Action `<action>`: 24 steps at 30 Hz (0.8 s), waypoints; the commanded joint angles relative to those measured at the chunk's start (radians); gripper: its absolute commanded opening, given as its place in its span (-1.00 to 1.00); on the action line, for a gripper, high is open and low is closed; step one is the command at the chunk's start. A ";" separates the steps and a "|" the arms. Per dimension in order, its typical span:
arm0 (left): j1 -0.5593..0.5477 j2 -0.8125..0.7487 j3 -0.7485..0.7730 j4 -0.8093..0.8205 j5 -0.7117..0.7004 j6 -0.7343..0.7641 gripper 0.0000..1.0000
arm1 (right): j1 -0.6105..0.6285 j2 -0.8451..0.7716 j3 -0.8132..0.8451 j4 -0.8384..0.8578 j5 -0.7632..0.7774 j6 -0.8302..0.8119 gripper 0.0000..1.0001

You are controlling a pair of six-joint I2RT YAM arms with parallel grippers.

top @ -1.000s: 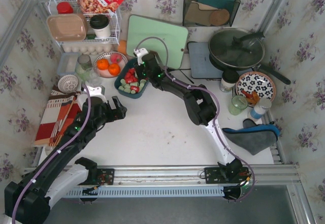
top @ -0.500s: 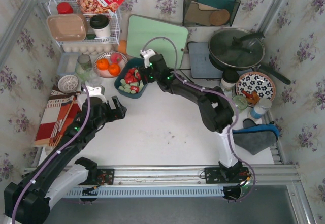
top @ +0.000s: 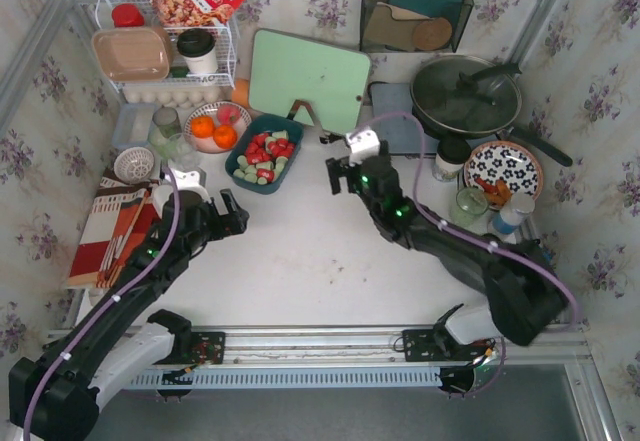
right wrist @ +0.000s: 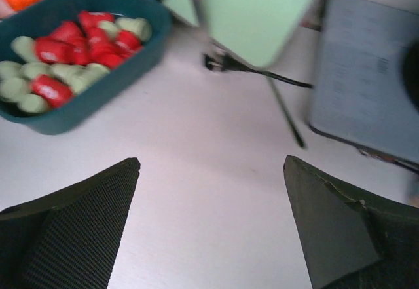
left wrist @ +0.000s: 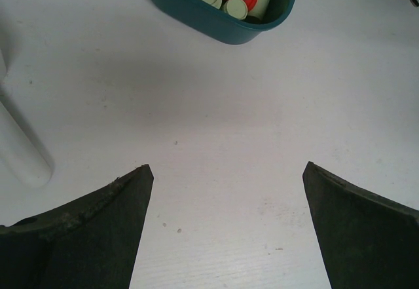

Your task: Mix the coffee capsules in the storage basket

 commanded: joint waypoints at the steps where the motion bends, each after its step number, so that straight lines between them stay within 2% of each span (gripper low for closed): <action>1: 0.000 0.019 -0.001 0.025 -0.006 0.010 0.99 | -0.024 -0.185 -0.211 0.169 0.206 -0.090 1.00; 4: 0.000 0.034 -0.001 0.032 -0.006 0.011 0.99 | -0.093 -0.334 -0.364 0.230 0.272 -0.101 1.00; 6: 0.000 0.044 -0.002 0.040 -0.009 0.015 0.99 | -0.185 -0.425 -0.468 0.254 0.292 -0.093 1.00; 11: 0.000 0.079 -0.017 0.079 -0.023 0.021 0.99 | -0.371 -0.606 -0.742 0.398 0.237 -0.100 1.00; 13: 0.000 0.096 -0.025 0.102 -0.031 0.025 0.99 | -0.390 -0.611 -0.838 0.560 0.212 -0.120 1.00; 17: 0.000 0.127 -0.037 0.119 -0.062 0.034 0.99 | -0.446 -0.509 -0.915 0.735 0.180 -0.074 1.00; 19: 0.000 0.133 -0.044 0.128 -0.074 0.037 0.99 | -0.451 -0.469 -0.885 0.700 0.136 -0.072 1.00; 24: 0.000 0.144 -0.065 0.170 -0.084 0.042 0.99 | -0.510 -0.368 -0.887 0.870 0.038 -0.049 1.00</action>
